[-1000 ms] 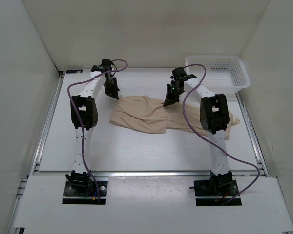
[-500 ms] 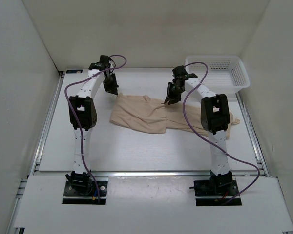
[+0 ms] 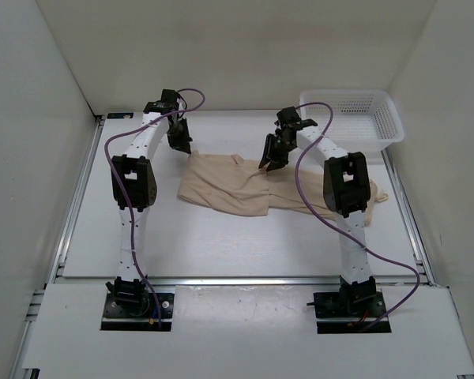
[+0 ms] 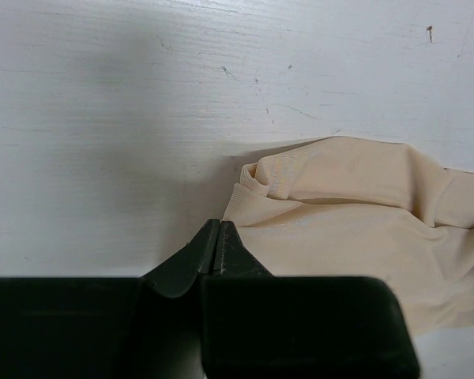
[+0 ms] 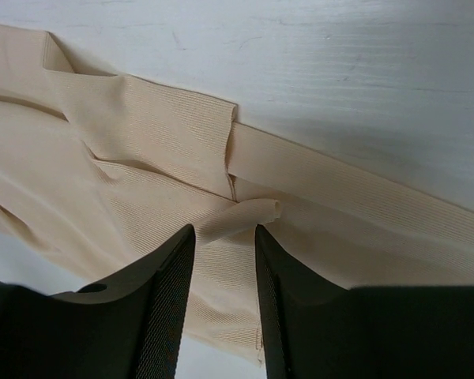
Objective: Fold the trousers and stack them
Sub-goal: Fold the trousers
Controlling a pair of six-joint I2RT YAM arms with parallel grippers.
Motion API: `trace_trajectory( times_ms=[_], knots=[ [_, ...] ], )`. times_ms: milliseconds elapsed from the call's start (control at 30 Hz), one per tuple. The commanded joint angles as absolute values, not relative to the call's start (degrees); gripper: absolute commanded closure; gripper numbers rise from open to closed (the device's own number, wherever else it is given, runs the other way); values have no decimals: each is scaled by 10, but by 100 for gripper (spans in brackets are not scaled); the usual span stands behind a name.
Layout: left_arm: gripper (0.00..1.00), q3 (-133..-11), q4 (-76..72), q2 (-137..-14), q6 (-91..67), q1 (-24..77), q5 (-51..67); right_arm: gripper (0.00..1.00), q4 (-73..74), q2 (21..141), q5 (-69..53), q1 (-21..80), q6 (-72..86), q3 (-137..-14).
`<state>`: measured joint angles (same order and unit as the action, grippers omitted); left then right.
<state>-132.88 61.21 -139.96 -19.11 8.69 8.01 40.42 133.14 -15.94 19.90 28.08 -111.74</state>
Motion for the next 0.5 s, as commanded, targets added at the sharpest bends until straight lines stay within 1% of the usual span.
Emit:
trace_trajectory(
  times_ms=[0, 133, 200, 233, 267, 300, 333, 367, 467],
  knots=[
    [89, -1346, 601, -1356, -192, 83, 86, 59, 400, 1345, -186, 203, 279, -1147],
    [89, -1346, 601, -1356, -197, 83, 91, 62, 400, 1345, -186, 203, 279, -1147],
    [89, -1346, 601, -1356, -197, 83, 91, 69, 400, 1345, -186, 203, 279, -1147],
    [89, -1351, 601, -1356, -197, 83, 91, 74, 400, 1345, -178, 203, 279, -1147],
    [89, -1351, 601, -1356, -197, 83, 91, 86, 400, 1345, -170, 203, 279, -1147],
    [89, -1351, 601, -1356, -197, 83, 91, 91, 400, 1345, -164, 203, 279, -1147],
    [89, -1351, 601, -1356, -197, 83, 91, 94, 400, 1345, -159, 203, 279, -1147],
    [89, -1351, 601, -1356, -197, 83, 91, 94, 400, 1331, -150, 203, 279, -1147],
    [89, -1351, 601, -1356, -197, 83, 91, 64, 405, 1311, -97, 208, 279, -1136]
  ],
)
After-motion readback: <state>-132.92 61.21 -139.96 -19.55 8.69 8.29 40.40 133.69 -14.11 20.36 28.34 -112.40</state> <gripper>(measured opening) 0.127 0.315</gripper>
